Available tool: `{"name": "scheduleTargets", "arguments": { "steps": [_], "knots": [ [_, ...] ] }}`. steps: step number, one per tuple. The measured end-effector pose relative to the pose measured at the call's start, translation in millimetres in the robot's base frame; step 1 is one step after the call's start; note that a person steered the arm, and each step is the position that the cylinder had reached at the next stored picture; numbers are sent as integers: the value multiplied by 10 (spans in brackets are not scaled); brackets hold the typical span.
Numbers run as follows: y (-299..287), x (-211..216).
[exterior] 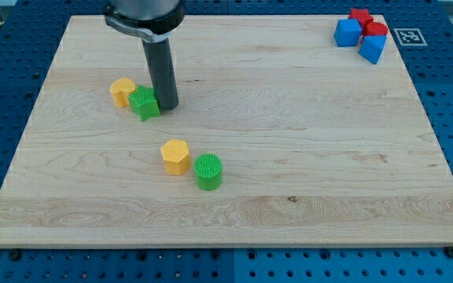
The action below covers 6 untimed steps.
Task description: Slide the arm to the bottom right of the green circle
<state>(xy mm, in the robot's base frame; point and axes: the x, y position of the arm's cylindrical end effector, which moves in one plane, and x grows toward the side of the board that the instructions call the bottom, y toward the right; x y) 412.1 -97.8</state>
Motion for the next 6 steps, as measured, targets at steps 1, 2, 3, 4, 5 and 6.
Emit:
{"name": "scheduleTargets", "arguments": {
  "steps": [1,2,3,4,5,6],
  "knots": [
    [-56,67],
    [-271,161],
    [-440,161],
    [76,161],
    [1103,245],
    [1986,819]
  ]
}}
